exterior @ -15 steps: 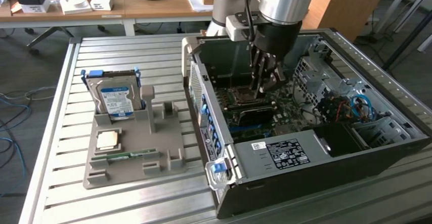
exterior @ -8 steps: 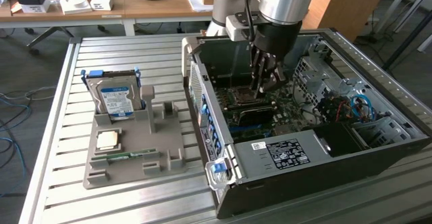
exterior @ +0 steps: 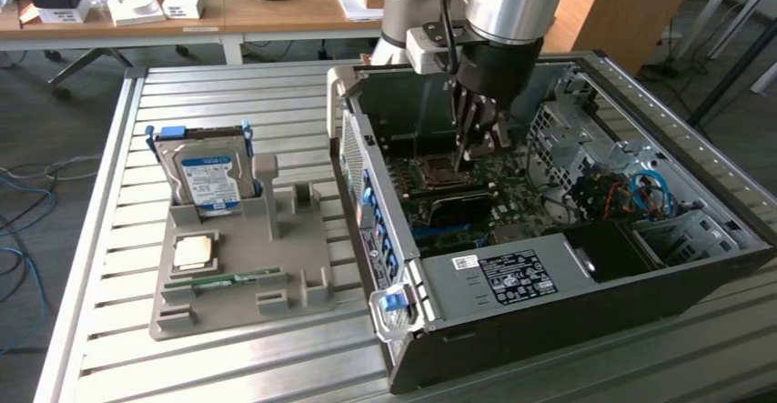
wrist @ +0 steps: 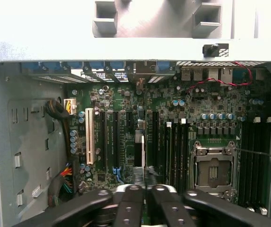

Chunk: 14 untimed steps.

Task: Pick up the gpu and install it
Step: 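Press down on the gpu until it lock into place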

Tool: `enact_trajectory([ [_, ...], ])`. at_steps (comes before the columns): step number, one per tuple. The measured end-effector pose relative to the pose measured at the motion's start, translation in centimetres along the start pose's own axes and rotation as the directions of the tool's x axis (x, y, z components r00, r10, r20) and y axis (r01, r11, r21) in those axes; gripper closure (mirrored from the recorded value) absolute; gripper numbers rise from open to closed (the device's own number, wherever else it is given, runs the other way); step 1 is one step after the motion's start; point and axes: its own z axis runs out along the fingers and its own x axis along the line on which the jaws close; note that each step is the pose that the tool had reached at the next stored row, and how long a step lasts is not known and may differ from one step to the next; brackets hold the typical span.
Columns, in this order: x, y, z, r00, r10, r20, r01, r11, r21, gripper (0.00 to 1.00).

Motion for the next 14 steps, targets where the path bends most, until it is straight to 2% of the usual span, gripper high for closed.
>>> enact_trajectory([
  [2,0.0,0.0,0.0,1.0,0.0,0.0,0.0,1.0,0.0,0.89],
  [9,0.0,0.0,0.06,1.0,0.0,0.0,0.0,1.0,0.0,0.89],
  [14,0.0,0.03,0.94,1.0,0.0,0.0,0.0,1.0,-0.0001,0.89],
])
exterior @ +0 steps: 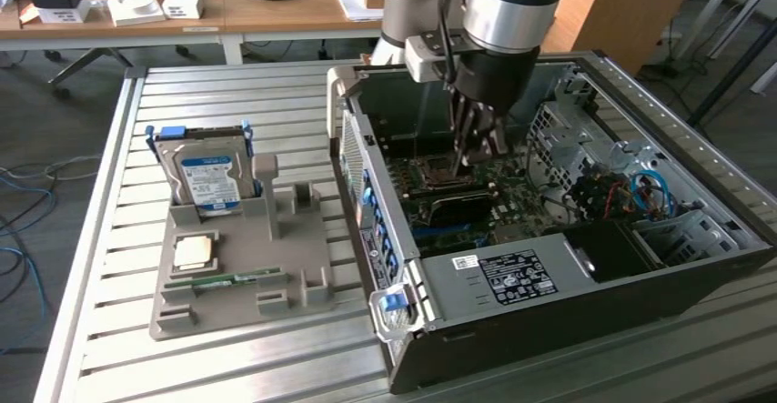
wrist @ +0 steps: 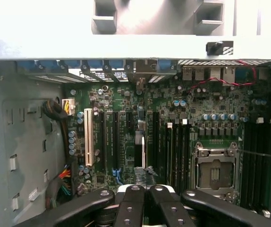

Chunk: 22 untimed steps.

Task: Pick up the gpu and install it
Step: 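Press down on the gpu until it lock into place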

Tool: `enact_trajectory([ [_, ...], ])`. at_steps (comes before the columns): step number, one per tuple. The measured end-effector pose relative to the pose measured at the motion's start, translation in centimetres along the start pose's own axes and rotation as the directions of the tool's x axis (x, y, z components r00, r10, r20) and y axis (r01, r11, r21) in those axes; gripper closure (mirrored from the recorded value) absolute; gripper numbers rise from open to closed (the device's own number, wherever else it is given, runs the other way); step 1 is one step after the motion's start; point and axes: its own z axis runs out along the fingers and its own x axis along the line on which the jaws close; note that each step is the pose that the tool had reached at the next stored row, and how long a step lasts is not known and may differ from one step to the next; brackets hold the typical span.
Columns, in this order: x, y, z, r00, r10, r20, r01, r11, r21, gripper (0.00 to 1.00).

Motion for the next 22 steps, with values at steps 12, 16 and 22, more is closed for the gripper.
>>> enact_trajectory([
  [12,0.0,0.06,2.19,1.0,0.0,0.0,0.0,1.0,0.0,0.89],
  [16,0.0,0.08,2.9,1.0,0.0,0.0,0.0,1.0,0.0,0.89],
  [22,-0.2,0.09,3.01,1.0,0.0,0.0014,0.0,1.0,0.0001,0.89],
])
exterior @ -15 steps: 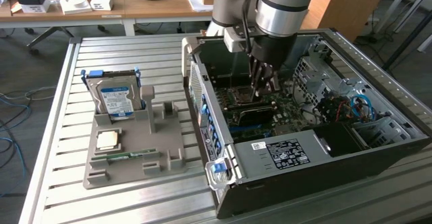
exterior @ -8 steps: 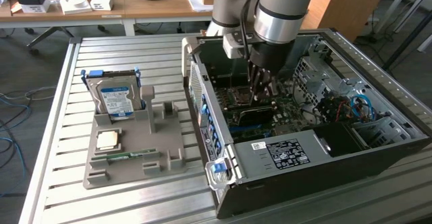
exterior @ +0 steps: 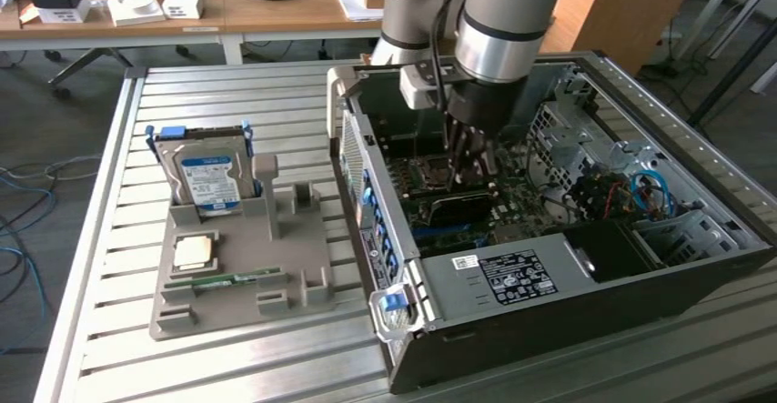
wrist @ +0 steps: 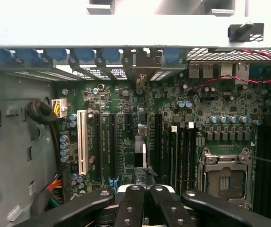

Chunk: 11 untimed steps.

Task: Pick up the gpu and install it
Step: 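Press down on the gpu until it lock into place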

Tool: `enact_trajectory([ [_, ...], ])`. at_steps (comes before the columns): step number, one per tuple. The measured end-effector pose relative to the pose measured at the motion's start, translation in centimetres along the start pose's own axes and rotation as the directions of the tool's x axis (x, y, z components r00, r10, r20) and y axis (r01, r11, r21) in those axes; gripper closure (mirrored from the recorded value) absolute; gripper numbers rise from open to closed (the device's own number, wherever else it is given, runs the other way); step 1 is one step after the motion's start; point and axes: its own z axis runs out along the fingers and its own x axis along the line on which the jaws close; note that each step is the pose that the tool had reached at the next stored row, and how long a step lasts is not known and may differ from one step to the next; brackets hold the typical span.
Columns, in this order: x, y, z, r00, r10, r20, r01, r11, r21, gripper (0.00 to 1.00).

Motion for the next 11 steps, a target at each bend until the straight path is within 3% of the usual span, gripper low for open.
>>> enact_trajectory([
  [11,-1.03,0.45,0.4,1.0,0.0,0.0006,0.0,1.0,-0.0001,0.89],
])
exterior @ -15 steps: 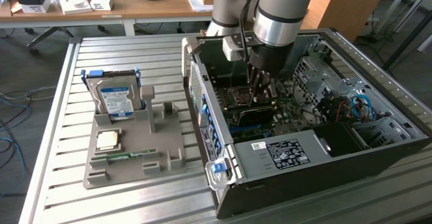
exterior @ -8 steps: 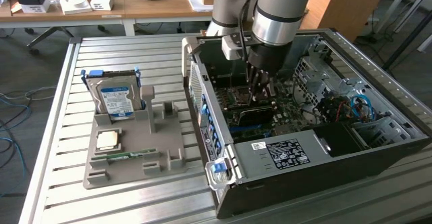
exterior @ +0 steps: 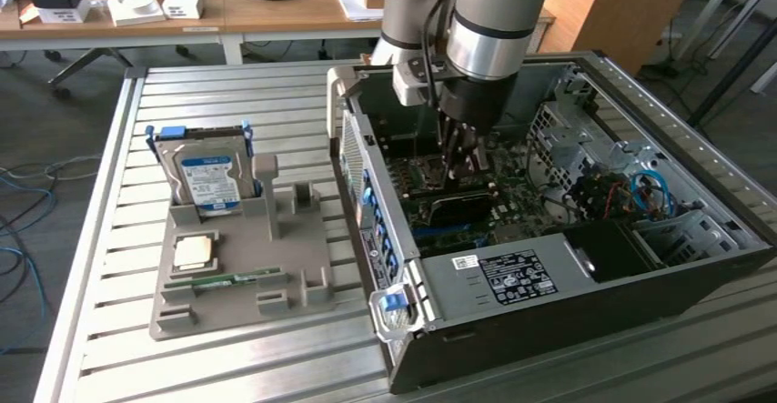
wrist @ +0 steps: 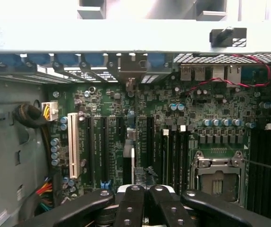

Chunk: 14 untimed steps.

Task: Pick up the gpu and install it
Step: 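Press down on the gpu until it lock into place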

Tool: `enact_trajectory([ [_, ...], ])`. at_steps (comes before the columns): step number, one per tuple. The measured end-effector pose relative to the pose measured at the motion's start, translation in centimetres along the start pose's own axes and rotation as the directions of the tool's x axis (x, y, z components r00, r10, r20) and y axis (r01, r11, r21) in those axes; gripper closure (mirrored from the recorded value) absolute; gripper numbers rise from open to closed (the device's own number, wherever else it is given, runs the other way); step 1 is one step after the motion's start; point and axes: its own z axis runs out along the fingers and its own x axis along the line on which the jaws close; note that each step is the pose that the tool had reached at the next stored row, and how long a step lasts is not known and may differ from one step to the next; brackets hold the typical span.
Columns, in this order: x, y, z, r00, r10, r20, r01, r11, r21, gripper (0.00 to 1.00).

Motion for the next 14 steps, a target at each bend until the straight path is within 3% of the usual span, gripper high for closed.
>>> enact_trajectory([
  [7,-0.07,0.08,0.94,1.0,0.0,0.0,0.0,1.0,0.0,0.89],
  [14,0.09,0.08,0.95,1.0,0.0,-0.0001,0.0,1.0,0.0,0.89],
])
